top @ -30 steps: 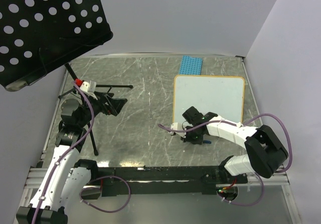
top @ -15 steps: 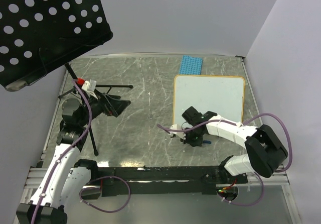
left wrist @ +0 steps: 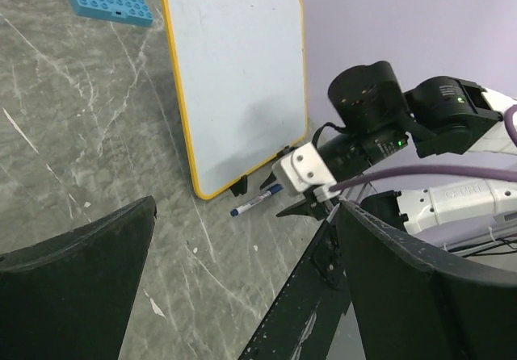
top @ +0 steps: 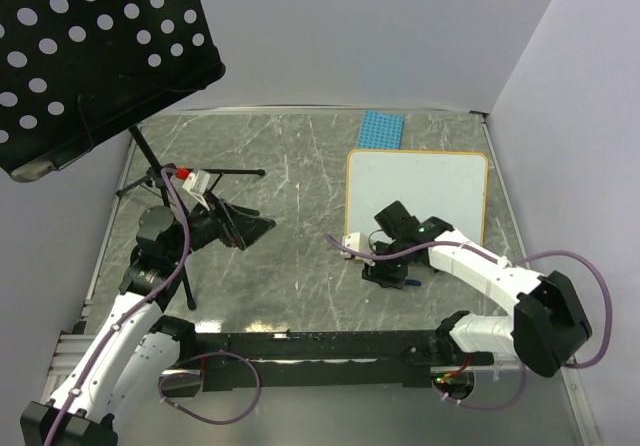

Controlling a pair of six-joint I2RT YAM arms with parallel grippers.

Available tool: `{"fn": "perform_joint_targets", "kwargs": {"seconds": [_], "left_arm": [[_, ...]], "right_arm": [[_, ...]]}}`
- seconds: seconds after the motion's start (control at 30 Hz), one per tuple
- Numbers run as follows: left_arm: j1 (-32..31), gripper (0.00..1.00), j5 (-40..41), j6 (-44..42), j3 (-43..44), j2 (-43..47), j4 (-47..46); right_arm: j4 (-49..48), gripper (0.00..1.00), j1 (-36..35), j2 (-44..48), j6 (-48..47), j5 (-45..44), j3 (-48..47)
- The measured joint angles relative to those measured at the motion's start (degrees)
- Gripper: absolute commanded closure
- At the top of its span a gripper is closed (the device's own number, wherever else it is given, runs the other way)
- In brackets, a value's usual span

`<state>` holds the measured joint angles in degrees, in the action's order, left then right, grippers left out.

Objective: Write a sentence on the whiteboard
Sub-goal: Pick up the whiteboard marker from the center of the board.

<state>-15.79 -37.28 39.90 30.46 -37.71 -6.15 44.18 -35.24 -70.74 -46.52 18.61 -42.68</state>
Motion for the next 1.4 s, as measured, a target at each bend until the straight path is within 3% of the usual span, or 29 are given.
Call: {"fn": "perform_joint_targets", "kwargs": {"seconds": [0.37, 0.67, 0.97, 1.13, 1.4], "left_arm": [[-0.1, 0.03, 0.7, 0.0, 0.0, 0.8, 0.4], [-0.2, 0.03, 0.7, 0.3, 0.0, 2.0, 0.4], [-0.2, 0.03, 0.7, 1.7, -1.3, 3.5, -0.3], [-0.8, 0.03, 0.7, 3.5, -3.0, 4.6, -0.9], [-4.5, 0.01, 0.9, 6.4, -6.2, 5.9, -4.2]], "right_arm": [[-1.6, 0.42, 3.0, -2.3, -1.1, -1.4, 2.5], [-4.7, 0.51, 3.0, -6.6, -1.0, -4.5, 2.7], [-6.1, 0.75, 2.7, -9.0, -0.9, -6.2, 2.8], [-6.1, 1.00, 2.3, -10.2, -0.9, -7.4, 2.0], [-4.1, 1.00, 2.2, -9.7, -1.2, -4.4, 1.6]]}}
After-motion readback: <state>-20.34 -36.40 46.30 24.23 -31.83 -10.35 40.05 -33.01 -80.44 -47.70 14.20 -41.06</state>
